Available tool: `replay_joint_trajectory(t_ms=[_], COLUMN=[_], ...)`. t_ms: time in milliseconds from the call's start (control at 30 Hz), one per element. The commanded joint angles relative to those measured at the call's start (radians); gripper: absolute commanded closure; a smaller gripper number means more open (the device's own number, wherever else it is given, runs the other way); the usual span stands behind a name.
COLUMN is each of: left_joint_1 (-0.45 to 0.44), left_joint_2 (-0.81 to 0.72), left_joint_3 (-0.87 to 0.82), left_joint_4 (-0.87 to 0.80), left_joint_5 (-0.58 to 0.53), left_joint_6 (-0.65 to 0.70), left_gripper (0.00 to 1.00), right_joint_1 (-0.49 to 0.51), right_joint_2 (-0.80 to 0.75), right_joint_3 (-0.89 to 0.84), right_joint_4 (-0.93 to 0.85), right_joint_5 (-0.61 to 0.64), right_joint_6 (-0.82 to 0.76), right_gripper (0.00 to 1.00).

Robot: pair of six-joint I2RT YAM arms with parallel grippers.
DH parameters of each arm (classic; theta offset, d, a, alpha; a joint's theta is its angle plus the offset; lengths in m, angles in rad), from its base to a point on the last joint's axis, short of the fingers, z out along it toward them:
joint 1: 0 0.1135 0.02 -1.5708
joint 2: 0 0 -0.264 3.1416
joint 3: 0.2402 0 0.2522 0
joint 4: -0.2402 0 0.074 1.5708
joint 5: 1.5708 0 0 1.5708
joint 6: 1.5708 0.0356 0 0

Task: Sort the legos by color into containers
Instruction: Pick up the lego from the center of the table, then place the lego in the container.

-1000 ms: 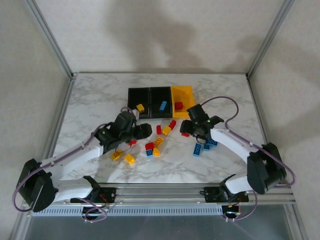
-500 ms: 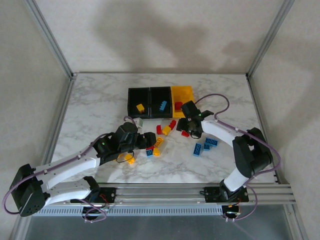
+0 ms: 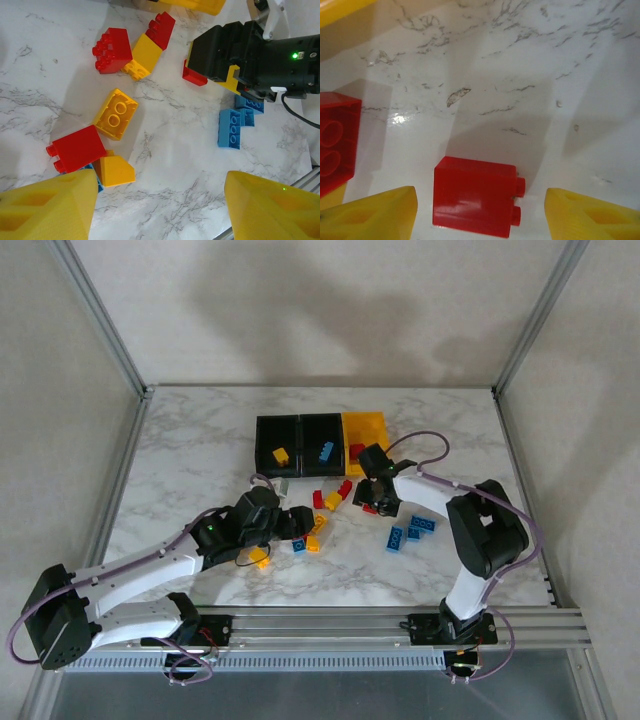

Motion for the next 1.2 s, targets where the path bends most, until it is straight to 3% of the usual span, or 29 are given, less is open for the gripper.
replay_joint_trajectory(t_ms=[0,300,500,633,1167], left_joint_1=[-0.008,-0.01,-0.01,-0.01,-0.012], left_joint_2=[0.01,0.021,0.019,0.041,0.033], left_joint_3=[0.006,0.007,0.022,0.04,0.047], left_joint_4=[0.007,0.014,0.021,0.032,0.003], left_joint_5=[-0.028,-0.042,-0.083,-0.077,-0.096], left_joint_6=[-0.014,-0.026,-0.051,-0.058,-0.075], left_gripper=[0.33,0.33,0.33,0.33,0.33], right_joint_1=[-0.006,-0.008,-0.012,-0.045,-0.168], right_joint_2=[0.023,0.01,-0.063,-0.033,0.423], right_joint_3=[0.007,0.031,0.14,0.26,0.839], right_joint_4=[0.023,0.0,-0.075,-0.106,-0.224], right_joint_5=[-0.027,-0.007,0.044,0.047,0.013], right_joint_6=[0.013,-0.03,-0.079,-0.114,-0.17], right_gripper=[0.35,0.65,0.66,0.65,0.63])
